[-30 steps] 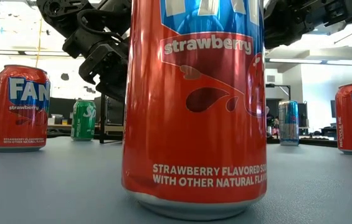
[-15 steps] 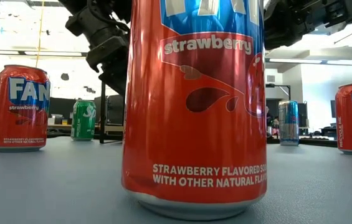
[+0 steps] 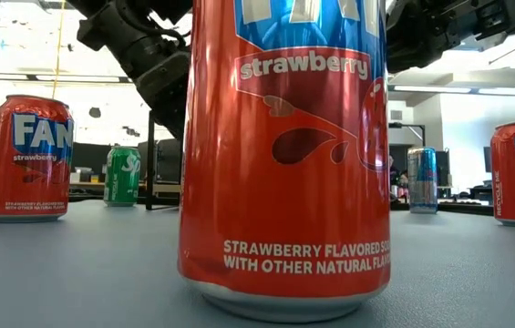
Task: Place canned beverage on shelf
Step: Put the middle green soda can on the shelf
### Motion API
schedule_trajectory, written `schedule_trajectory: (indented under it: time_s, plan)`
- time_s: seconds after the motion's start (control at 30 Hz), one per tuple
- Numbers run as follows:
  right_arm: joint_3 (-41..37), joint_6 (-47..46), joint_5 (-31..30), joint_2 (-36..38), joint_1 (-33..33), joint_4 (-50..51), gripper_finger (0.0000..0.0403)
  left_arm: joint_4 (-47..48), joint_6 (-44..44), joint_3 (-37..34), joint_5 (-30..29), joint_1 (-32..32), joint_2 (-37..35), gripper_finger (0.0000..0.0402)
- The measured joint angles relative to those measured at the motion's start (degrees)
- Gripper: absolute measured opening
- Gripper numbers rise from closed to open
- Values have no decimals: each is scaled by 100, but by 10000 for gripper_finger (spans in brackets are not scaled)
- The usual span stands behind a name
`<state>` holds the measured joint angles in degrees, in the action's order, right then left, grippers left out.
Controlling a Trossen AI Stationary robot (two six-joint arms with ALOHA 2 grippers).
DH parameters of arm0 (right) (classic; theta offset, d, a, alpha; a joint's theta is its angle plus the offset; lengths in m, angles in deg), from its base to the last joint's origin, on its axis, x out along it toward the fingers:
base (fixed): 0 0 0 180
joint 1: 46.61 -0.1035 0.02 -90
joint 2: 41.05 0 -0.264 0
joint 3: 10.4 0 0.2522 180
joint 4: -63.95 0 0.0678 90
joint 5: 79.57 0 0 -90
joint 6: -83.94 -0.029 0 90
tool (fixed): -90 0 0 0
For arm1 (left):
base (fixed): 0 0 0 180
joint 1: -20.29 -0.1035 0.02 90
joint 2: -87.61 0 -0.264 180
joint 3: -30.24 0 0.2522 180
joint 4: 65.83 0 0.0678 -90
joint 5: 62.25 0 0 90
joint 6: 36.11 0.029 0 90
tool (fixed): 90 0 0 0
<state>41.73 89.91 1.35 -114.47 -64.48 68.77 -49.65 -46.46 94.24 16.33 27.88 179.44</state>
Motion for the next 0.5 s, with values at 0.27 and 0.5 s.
schedule_trajectory:
  time_s: [0.27,0.5]
  plan:
    - [0,0,0,0,0,-1,0,16,13,-2,-94,1,0,344]
    - [0,0,0,0,0,-1,0,41,15,-2,-73,3,-4,285]
